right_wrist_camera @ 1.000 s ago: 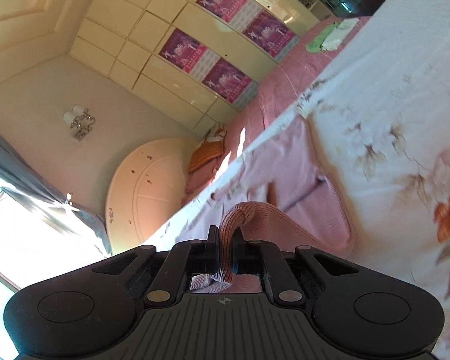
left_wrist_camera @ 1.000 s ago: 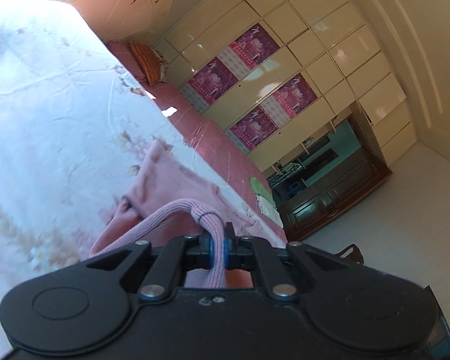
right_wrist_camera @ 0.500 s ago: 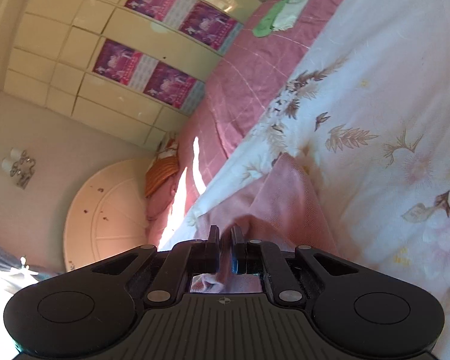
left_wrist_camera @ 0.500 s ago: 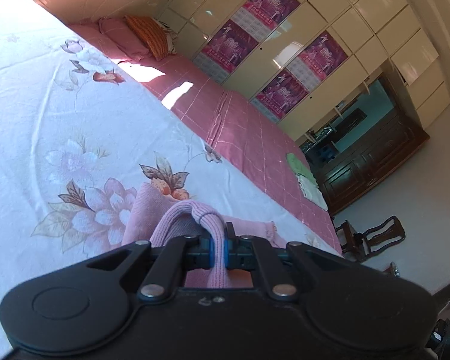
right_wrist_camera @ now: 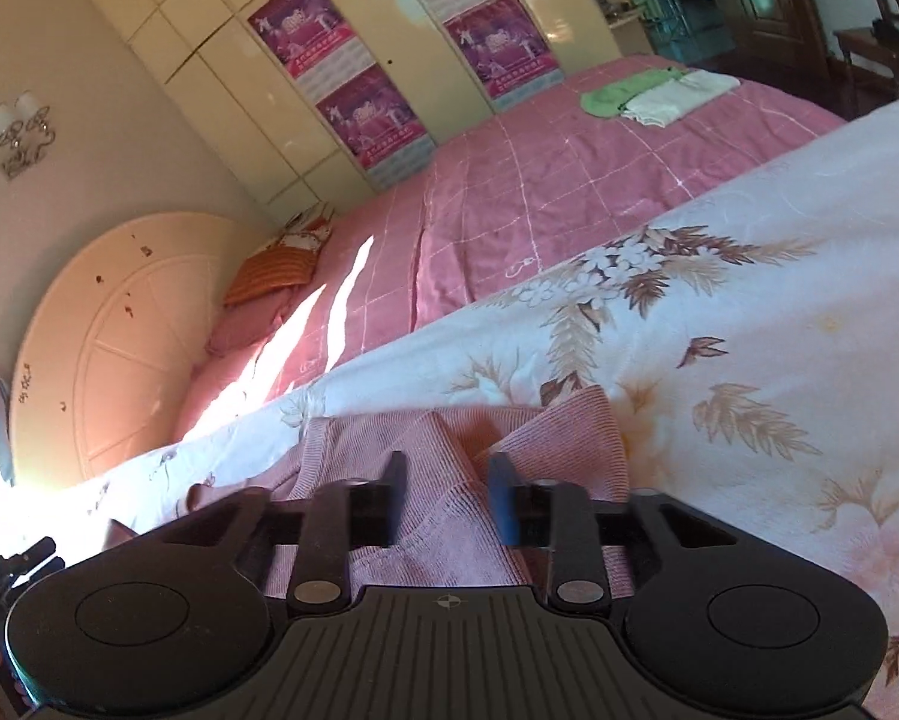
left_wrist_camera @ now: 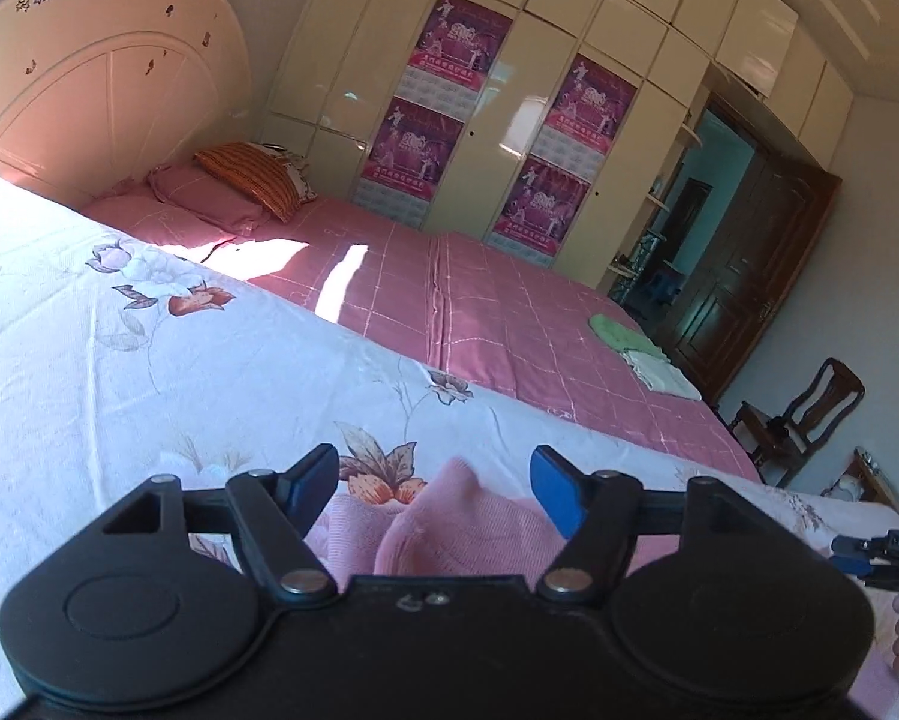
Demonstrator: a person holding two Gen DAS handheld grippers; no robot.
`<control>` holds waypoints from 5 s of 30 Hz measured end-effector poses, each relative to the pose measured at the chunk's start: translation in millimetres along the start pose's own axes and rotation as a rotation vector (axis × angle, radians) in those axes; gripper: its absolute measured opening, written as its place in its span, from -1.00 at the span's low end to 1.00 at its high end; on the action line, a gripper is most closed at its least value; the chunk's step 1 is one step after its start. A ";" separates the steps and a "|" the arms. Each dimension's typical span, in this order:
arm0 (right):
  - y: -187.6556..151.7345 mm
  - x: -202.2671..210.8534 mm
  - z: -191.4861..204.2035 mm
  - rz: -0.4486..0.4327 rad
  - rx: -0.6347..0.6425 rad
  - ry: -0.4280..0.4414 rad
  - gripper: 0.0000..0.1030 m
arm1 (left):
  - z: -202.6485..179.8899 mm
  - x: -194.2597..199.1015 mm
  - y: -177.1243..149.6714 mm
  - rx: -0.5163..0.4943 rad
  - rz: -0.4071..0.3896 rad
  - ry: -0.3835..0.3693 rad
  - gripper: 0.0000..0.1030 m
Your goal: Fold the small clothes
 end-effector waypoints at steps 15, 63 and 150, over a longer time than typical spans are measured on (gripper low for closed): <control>-24.6 -53.6 42.5 0.119 0.374 -0.077 -0.79 | -6.4 -56.1 -28.1 -0.300 0.214 0.056 -0.84; -50.6 -92.6 145.0 0.098 0.443 0.026 -0.39 | -140.9 -58.0 -117.5 -0.312 0.195 0.055 0.29; -124.1 58.4 160.3 -0.004 0.191 -0.011 -1.00 | 39.8 88.0 -139.1 0.623 -0.076 0.034 0.28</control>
Point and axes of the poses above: each gripper's, at about its wrist camera, not at the fingertips, and x roughly against the way its jaws point, z to its left, y to its top, the point moved 4 cm from there along -x, roughly the way its jaws point, and after that the axes turned 14 degrees about x, right-handed, at the moved point
